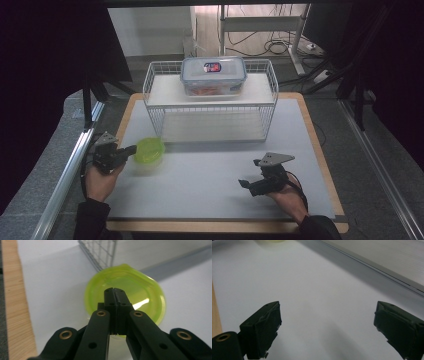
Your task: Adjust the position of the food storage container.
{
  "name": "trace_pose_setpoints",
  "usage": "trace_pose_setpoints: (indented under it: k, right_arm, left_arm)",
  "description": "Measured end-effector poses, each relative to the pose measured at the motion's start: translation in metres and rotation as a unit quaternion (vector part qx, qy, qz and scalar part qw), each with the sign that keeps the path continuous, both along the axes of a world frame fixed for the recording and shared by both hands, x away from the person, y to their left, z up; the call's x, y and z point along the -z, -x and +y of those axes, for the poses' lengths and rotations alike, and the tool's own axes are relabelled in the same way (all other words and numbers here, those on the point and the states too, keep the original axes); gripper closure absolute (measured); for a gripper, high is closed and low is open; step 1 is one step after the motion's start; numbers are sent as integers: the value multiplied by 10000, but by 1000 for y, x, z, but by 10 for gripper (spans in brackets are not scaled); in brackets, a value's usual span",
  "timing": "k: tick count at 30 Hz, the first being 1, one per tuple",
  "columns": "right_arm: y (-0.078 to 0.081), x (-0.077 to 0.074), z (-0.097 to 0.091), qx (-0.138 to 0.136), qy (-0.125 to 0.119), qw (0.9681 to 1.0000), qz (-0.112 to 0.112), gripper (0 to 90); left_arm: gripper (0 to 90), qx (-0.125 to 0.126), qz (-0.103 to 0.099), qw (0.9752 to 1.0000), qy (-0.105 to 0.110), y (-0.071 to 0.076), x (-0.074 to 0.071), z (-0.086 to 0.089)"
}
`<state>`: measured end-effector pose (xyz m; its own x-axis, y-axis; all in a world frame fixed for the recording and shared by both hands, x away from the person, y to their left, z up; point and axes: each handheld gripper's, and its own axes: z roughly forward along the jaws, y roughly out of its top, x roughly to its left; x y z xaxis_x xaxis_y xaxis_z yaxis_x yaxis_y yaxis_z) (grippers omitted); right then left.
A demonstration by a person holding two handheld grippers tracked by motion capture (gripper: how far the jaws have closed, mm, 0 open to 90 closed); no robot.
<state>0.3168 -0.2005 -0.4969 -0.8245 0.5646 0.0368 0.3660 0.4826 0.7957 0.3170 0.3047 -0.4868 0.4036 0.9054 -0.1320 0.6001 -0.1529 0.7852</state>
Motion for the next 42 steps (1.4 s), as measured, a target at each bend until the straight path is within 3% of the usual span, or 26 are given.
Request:
trace_pose_setpoints:
  k: [7, 12, 15, 21, 31, 42]
  right_arm:
    - [0, 1, 1, -14, 26, 10000, 1, 77]
    - [0, 1, 1, -22, 40, 10000, 21, 78]
    - [0, 1, 1, -29, 55, 10000, 30, 78]
    - [-1, 2, 1, -30, 81, 9999, 59, 78]
    - [0, 3, 2, -36, 119, 9999, 80, 78]
    - [0, 2, 1, -39, 124, 9999, 83, 78]
  left_arm:
    - [895, -279, 1, 9995, -176, -20, 10, 1]
    - [895, -490, -34, 9987, -158, -26, 11, 7]
    - [895, -572, 62, 9982, -195, -33, 18, 9]
    - [895, -530, 208, 9977, -372, -36, 24, 3]
    - [896, -476, 273, 9983, -200, -34, 25, 0]
    - [897, -142, 286, 9993, -212, -23, 21, -37]
